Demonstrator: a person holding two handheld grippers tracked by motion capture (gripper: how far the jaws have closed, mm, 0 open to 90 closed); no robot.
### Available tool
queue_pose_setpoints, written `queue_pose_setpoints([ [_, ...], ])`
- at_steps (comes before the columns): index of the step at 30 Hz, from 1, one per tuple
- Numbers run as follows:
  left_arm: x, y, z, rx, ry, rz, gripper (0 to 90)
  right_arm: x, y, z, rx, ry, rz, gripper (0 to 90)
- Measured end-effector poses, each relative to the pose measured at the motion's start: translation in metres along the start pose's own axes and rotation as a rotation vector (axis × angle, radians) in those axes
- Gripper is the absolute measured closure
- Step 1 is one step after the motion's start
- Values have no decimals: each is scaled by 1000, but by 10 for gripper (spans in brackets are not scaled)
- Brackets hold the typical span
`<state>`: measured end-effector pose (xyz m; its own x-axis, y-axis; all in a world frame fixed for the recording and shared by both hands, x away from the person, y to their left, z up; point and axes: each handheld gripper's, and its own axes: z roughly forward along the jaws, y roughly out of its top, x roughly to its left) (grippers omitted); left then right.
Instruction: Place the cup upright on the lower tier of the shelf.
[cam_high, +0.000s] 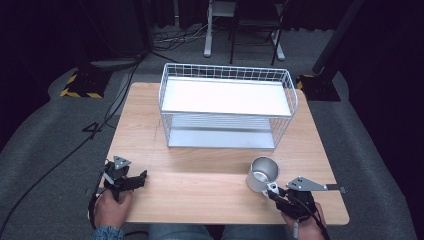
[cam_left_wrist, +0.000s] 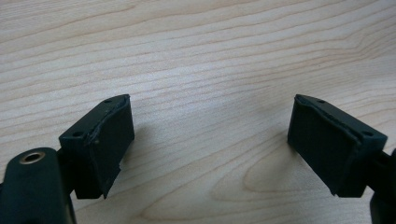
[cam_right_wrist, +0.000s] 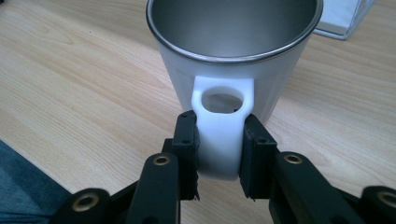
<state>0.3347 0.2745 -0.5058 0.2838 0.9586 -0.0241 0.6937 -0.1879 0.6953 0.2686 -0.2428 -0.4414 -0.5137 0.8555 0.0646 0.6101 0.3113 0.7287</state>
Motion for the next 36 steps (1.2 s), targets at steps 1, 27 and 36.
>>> queue_pose_setpoints([
  [1,0,0,0,0,0,0,150,0,0,0,-2,-3,4,710],
  [27,0,0,0,0,0,0,150,5,18,-6,-119,-19,0,717],
  [36,0,0,0,0,0,0,150,2,40,-2,-159,-11,-4,717],
])
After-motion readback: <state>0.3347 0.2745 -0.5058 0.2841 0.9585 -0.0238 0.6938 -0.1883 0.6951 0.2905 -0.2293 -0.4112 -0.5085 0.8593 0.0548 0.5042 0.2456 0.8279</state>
